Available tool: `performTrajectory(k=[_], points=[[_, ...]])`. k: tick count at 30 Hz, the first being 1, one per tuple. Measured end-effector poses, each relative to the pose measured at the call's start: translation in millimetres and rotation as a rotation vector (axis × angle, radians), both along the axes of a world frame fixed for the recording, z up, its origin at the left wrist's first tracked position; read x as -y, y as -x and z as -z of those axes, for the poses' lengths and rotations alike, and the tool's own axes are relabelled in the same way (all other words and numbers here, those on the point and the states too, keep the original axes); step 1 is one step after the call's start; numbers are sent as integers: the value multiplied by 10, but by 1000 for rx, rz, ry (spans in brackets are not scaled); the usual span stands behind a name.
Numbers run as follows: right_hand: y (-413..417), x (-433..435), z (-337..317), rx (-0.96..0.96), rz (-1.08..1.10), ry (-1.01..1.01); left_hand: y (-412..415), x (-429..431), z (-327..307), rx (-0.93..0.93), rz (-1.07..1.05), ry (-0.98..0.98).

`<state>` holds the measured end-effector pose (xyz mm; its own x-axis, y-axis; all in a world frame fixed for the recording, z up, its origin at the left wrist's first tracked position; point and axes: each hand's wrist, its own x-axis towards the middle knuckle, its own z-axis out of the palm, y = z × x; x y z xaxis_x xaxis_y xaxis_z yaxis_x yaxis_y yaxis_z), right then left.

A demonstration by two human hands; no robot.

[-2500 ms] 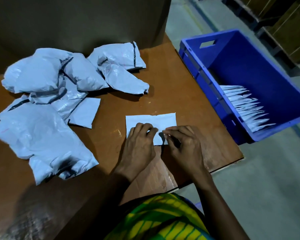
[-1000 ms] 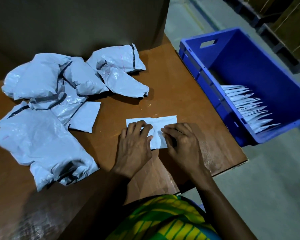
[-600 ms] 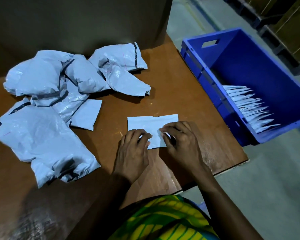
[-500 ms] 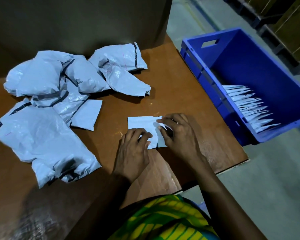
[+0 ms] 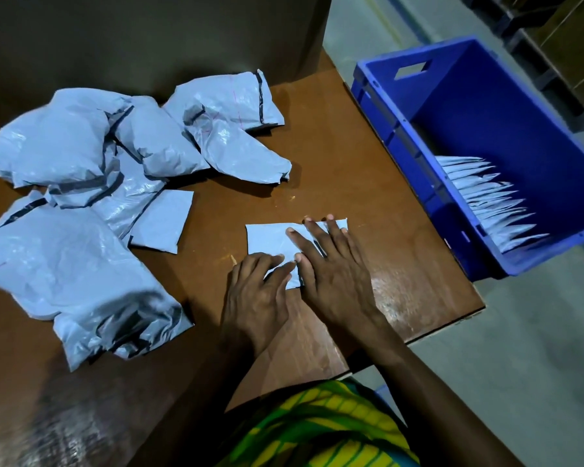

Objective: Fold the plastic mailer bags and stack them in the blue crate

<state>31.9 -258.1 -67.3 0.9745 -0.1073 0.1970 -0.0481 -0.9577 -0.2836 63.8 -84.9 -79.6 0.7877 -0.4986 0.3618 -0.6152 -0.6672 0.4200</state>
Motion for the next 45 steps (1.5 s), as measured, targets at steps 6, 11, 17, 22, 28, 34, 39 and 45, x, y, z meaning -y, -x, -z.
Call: performTrajectory(k=[6, 11, 17, 22, 28, 34, 39, 45], points=[[7, 93, -46, -17, -67, -67, -107, 63, -174, -24, -3, 117], [75, 115, -96, 76, -20, -380, -230, 205, -127, -55, 76, 5], [349, 221, -98, 176, 18, -419, -234, 218, -36, -21, 102, -275], [490, 297, -137, 70, -73, -438, -252, 242, -16, -33, 51, -345], [536, 333, -177, 154, -23, -464, -229, 209, -114, -136, 26, -105], [495, 329, -227, 355, 27, -447, -104, -65, -409, -298, 40, 434], [259, 313, -567, 553, 105, -445, -150, -144, -743, -336, -118, 690], [-203, 394, -502, 310, 167, -577, -410, 26, -556, -291, -232, 567]])
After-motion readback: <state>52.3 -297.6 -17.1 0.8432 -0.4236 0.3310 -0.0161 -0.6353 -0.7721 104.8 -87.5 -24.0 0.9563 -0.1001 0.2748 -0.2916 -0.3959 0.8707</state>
